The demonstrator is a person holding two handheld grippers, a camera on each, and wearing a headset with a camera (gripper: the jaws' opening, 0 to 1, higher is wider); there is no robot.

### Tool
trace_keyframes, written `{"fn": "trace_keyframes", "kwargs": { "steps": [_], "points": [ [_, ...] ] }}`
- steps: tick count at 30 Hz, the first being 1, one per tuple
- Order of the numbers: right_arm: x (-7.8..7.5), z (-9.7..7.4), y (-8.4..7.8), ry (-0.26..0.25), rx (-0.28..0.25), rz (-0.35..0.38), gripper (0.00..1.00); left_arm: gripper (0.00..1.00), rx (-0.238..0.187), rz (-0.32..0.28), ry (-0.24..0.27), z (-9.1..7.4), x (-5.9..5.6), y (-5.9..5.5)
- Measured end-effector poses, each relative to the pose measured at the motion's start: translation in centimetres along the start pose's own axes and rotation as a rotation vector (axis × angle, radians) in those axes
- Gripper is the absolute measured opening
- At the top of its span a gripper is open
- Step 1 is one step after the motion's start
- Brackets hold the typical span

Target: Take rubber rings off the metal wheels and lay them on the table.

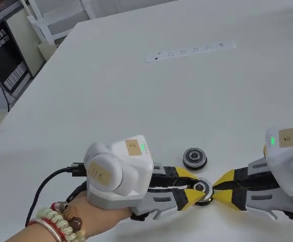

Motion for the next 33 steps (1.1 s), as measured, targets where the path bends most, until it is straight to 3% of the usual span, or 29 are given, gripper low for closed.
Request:
{"fn": "trace_keyframes", "kwargs": {
  "steps": [8,15,16,17,20,22,27,33],
  "points": [
    [-0.19,0.08,0.09,-0.046,0.019,0.021,0.0,0.15,0.0,0.002,0.001,-0.03,0.01,-0.03],
    [-0.13,-0.01,-0.17,-0.061,-0.012,0.012,0.0,0.15,0.0,0.005,0.002,-0.05,-0.01,-0.05],
    [-0.02,0.02,-0.22,-0.093,-0.024,0.085,0.0,0.15,0.0,0.006,0.001,-0.05,-0.02,-0.05],
    [-0.24,-0.1,-0.11,-0.059,-0.025,0.048,0.0,0.15,0.0,0.006,0.001,-0.06,-0.02,-0.06],
    [-0.42,-0.25,-0.12,-0.1,-0.023,0.228,0.0,0.15,-0.001,0.007,0.0,-0.06,-0.03,-0.07],
    [-0.67,-0.23,0.05,-0.098,-0.037,0.21,0.0,0.15,-0.001,0.01,0.0,-0.07,-0.04,-0.07],
    [-0.63,-0.43,-0.03,-0.126,-0.098,0.356,0.0,0.14,0.0,0.014,0.0,-0.11,0.03,-0.08],
    [-0.89,-0.77,-0.41,-0.1,-0.216,0.668,0.0,0.14,-0.002,0.013,-0.001,-0.11,0.06,-0.09]
  ]
}}
Point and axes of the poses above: the centre of the closed fingertips' face, and the gripper's own axes: z roughly forward along the fingers, x roughly to its left, y roughly out of its top, the point moved 6 cm from there along -z, roughly backward along the fingers, and after that the axes turned 10 degrees about -x, right-handed, at the moved point
